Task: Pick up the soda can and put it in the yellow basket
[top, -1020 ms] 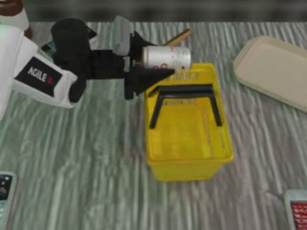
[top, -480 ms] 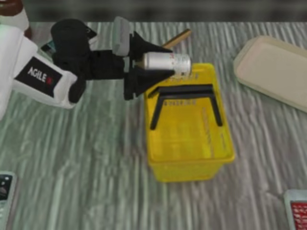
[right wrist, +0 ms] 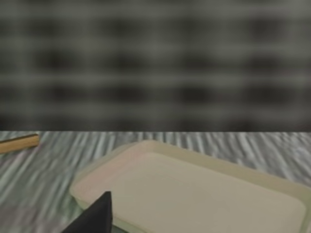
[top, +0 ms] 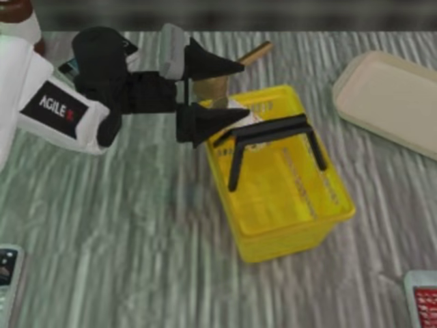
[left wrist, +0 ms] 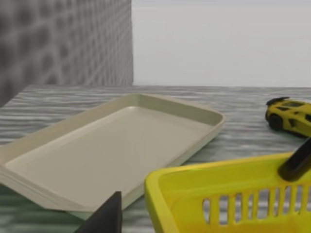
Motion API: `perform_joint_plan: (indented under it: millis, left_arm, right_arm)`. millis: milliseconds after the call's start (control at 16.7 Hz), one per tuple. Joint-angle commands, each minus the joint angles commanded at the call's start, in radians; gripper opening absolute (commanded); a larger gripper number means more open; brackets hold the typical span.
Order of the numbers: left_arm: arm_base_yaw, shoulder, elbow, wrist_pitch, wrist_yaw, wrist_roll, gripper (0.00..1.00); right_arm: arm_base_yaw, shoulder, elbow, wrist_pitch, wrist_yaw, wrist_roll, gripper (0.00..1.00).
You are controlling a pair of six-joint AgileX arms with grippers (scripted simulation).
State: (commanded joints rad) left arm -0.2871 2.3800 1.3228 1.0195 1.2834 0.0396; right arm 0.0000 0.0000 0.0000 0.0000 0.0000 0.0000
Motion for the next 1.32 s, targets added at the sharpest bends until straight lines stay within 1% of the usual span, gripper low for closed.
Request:
perform_joint_plan:
  millis: [360, 480, 600, 720, 900, 1320]
  left_arm:
    - [-0.003, -0.012, -0.004, -0.005, -0.006, -0.001, 1.00]
    - [0.003, -0.061, -0.029, -0.027, -0.035, -0.006, 1.00]
    - [0.015, -0.148, -0.074, -0.067, -0.087, -0.016, 1.00]
    - [0.034, -0.269, -0.140, -0.124, -0.159, -0.027, 1.00]
    - [0.072, -0.509, -0.277, -0.240, -0.300, -0.048, 1.00]
    - [0.179, -1.238, -0.706, -0.590, -0.697, -0.085, 1.00]
  right_arm:
    - [0.005, 0.009, 0.009, -0.008, -0.001, -0.006, 1.00]
    - [0.027, 0.056, 0.056, -0.049, -0.007, -0.039, 1.00]
    - [0.062, 0.143, 0.142, -0.120, -0.013, -0.094, 1.00]
    - [0.105, 0.268, 0.267, -0.214, -0.017, -0.168, 1.00]
    - [0.178, 0.523, 0.523, -0.392, -0.017, -0.307, 1.00]
    - [0.364, 1.279, 1.269, -0.878, -0.002, -0.686, 1.00]
